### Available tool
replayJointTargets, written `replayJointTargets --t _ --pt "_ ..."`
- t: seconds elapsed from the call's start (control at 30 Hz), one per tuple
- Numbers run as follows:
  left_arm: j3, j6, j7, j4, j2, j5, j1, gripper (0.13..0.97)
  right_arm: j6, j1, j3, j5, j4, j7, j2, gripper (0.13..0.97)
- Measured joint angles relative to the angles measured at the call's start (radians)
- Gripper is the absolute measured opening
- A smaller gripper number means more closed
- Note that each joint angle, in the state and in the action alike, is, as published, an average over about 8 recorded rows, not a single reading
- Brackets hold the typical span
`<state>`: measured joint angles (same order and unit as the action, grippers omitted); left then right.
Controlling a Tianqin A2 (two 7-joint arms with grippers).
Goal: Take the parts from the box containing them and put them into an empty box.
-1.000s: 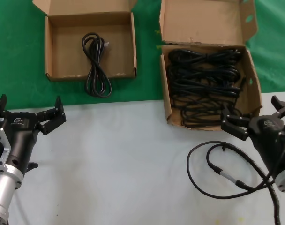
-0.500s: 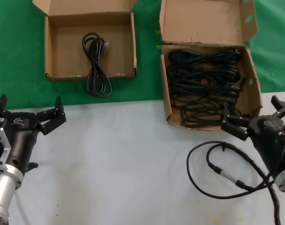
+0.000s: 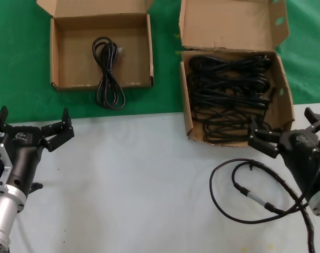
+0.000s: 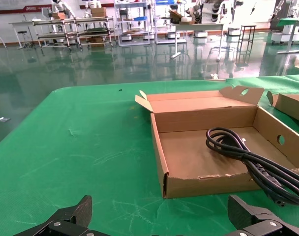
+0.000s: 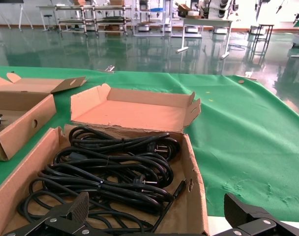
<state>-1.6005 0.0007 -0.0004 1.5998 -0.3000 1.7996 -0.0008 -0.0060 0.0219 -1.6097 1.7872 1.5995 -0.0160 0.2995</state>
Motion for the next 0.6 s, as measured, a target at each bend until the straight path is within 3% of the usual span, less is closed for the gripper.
replayJointTargets --t 0.6 --pt "0.000 0.000 0.000 0.000 0.000 0.000 0.000 0.966 0.000 0.000 0.000 0.000 0.000 0.000 0.000 0.966"
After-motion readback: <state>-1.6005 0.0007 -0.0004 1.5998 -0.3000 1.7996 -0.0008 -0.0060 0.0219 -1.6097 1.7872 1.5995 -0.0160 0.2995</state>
